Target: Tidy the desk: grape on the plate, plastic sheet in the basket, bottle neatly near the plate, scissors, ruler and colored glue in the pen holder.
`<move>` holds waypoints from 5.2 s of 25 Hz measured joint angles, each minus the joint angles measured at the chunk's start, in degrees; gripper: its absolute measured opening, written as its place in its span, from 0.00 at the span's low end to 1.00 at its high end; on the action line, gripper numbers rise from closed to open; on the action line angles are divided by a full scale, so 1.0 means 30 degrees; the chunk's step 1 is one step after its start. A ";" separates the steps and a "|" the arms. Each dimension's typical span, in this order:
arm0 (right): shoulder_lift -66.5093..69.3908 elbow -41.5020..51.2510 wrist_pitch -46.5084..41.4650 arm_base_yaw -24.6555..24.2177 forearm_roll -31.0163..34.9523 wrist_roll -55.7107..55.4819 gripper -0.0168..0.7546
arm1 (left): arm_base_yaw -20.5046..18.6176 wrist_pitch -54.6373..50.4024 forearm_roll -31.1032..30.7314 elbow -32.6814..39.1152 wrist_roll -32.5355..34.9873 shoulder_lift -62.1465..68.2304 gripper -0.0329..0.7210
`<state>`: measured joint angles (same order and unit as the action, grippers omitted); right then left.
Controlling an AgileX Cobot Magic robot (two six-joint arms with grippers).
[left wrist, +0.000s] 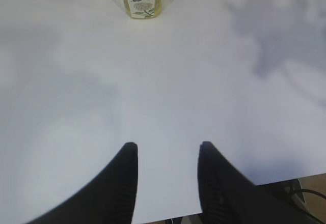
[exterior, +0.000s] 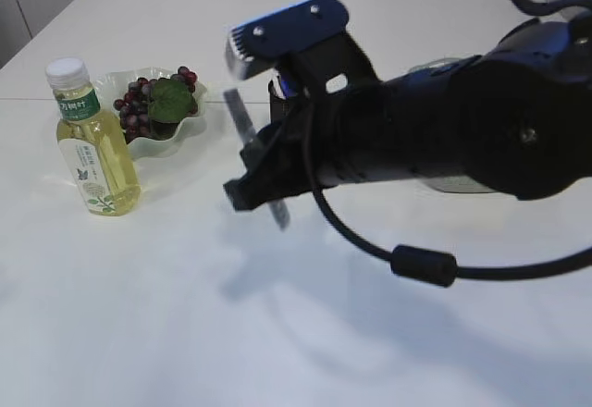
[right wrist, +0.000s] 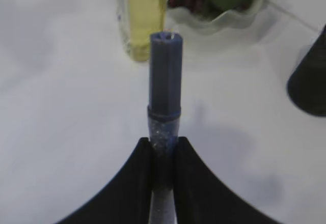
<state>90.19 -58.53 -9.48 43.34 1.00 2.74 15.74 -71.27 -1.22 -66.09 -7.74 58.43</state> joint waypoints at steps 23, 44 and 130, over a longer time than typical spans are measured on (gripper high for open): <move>0.6625 -0.7380 0.7990 -0.4929 -0.0102 0.1427 0.17 | 0.0000 0.3549 -0.0693 0.0000 -0.0032 0.0034 0.38; 1.1767 -1.1932 0.7999 -0.6763 0.0509 0.2055 0.17 | 0.0000 0.4083 -0.1649 0.0000 -0.0032 0.0034 0.38; -2.8499 0.5108 -1.8413 -0.5404 0.0062 -0.1854 0.51 | 0.0000 0.4383 0.7429 0.8220 0.8731 -1.6172 0.54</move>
<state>4.69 -43.21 -64.72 27.13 1.18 -2.83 15.74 -58.12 21.06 -41.43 18.45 9.91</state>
